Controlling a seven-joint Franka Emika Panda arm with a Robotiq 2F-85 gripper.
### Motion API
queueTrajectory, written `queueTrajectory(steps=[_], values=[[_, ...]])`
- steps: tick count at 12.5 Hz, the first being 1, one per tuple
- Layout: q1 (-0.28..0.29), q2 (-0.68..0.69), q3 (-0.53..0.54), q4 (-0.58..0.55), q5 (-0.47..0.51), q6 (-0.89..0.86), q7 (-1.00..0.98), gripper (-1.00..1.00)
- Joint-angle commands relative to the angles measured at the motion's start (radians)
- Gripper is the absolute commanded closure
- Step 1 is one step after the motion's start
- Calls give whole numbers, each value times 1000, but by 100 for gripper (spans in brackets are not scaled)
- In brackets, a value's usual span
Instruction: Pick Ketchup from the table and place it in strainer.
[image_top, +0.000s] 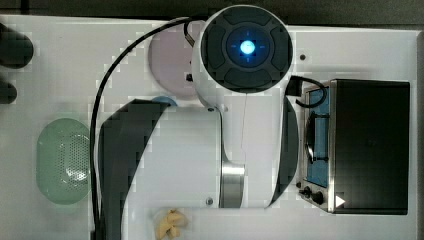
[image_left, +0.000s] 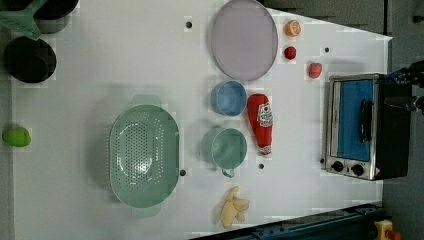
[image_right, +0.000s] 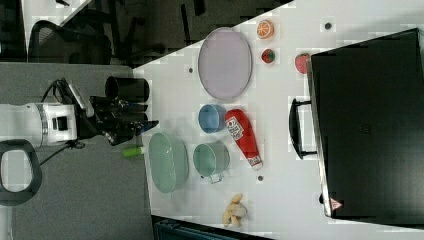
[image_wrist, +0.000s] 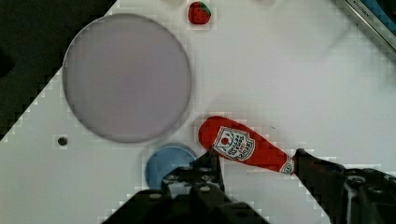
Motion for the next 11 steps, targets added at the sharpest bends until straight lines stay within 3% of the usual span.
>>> queueTrajectory(steps=[1, 3, 7, 11], values=[[-112, -238, 67, -123, 16, -141, -37, -59], [-110, -224, 74, -137, 16, -139, -58, -99], [-101, -149, 107, -200, 16, -123, -159, -100], [-96, -40, 135, -273, 16, 52, -357, -100]])
